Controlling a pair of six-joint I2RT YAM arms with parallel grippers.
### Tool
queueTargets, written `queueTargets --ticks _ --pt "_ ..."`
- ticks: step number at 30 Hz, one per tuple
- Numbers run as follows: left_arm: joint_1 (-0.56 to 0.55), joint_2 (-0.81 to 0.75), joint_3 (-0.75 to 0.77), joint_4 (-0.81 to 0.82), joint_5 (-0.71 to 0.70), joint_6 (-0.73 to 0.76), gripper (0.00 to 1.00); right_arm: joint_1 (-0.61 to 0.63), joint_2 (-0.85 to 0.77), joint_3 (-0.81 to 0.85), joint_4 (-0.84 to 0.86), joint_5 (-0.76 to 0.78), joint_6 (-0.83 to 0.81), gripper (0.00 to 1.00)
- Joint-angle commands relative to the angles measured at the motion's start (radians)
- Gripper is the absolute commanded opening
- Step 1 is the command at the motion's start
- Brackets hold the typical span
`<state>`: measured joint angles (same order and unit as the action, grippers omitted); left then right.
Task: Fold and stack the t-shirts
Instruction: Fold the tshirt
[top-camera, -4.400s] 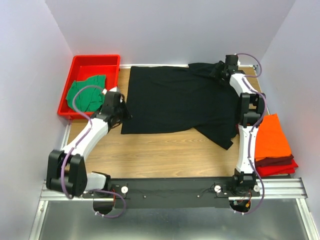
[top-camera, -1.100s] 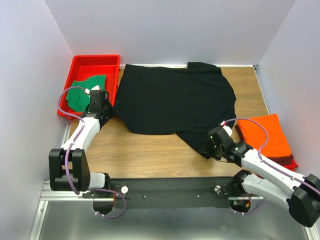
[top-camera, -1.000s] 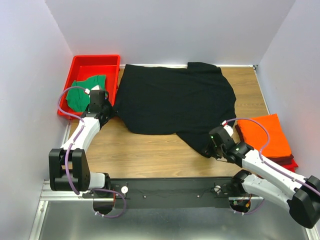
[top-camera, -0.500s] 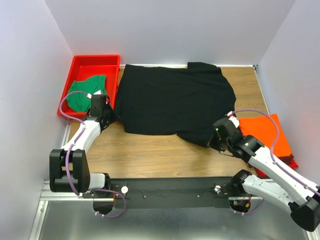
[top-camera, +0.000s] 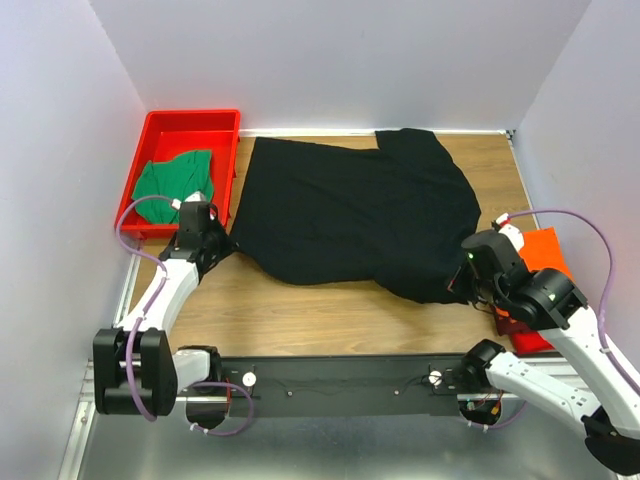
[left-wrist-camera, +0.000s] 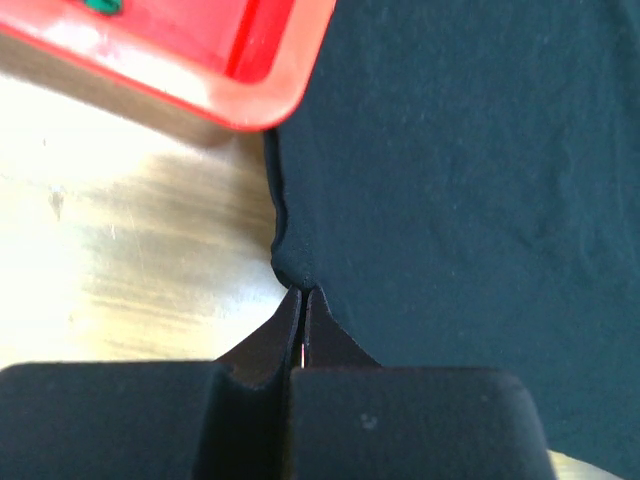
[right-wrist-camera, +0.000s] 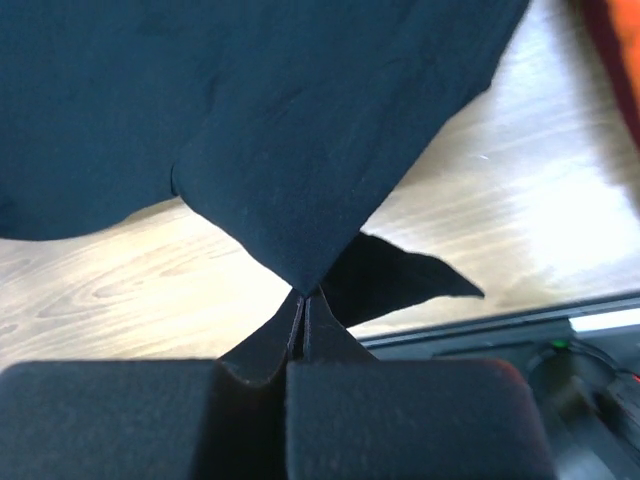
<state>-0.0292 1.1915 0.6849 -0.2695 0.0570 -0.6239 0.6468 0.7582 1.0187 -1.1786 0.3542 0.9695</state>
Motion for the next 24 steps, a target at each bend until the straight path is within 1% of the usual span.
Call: queueTargets --ticks 1,4,7,8,10,11,12,13,15,16,17,18,19,20,22,24 --pt "-0.035 -0.065 -0.01 -0.065 -0.008 -0.043 0.0 0.005 -0.019 0.038 -0.147 0.062 0.018 0.0" --pt "-0.041 -0.098 0.008 -0.114 0.006 -0.059 0.0 0.005 -0.019 0.031 -0.15 0.058 0.015 0.0" --pt "-0.041 -0.107 0.03 -0.119 -0.019 -0.056 0.01 0.005 0.007 0.008 -0.107 0.061 0.0 0.01" --pt "-0.041 -0.098 0.037 -0.114 -0.013 -0.048 0.03 0.005 0.021 -0.003 -0.048 0.062 -0.015 0.01" --pt "-0.041 -0.057 0.064 -0.106 -0.005 -0.045 0.03 0.005 0.078 -0.038 0.023 0.078 -0.04 0.01" --pt "-0.041 -0.04 0.073 -0.094 -0.016 -0.042 0.03 0.005 0.104 -0.049 0.098 0.106 -0.064 0.01" --pt "-0.041 -0.021 0.08 -0.088 -0.023 -0.043 0.03 0.005 0.136 -0.052 0.131 0.124 -0.074 0.01" --pt "-0.041 0.02 0.103 -0.079 -0.029 -0.04 0.03 0.004 0.215 -0.046 0.16 0.146 -0.084 0.01" --pt "-0.041 0.083 0.128 -0.056 -0.029 -0.042 0.03 -0.012 0.292 -0.036 0.244 0.192 -0.118 0.01" --pt "-0.041 0.106 0.152 -0.045 -0.025 -0.037 0.03 -0.057 0.35 -0.028 0.278 0.163 -0.138 0.01" --pt "-0.043 0.131 0.165 -0.031 -0.023 -0.036 0.03 -0.087 0.38 -0.026 0.351 0.135 -0.187 0.01" --pt "-0.043 0.179 0.191 -0.027 -0.022 -0.039 0.03 -0.12 0.403 -0.025 0.387 0.108 -0.21 0.01" --pt "-0.044 0.203 0.203 -0.019 -0.02 -0.043 0.0 -0.201 0.444 -0.023 0.419 0.035 -0.231 0.01" --pt "-0.046 0.223 0.214 -0.016 -0.02 -0.048 0.0 -0.244 0.464 -0.022 0.475 -0.01 -0.273 0.01" --pt "-0.051 0.284 0.246 -0.005 -0.02 -0.056 0.0 -0.35 0.503 -0.017 0.532 -0.098 -0.304 0.01" --pt "-0.054 0.328 0.266 -0.002 -0.017 -0.063 0.0 -0.395 0.561 0.007 0.553 -0.133 -0.336 0.01"
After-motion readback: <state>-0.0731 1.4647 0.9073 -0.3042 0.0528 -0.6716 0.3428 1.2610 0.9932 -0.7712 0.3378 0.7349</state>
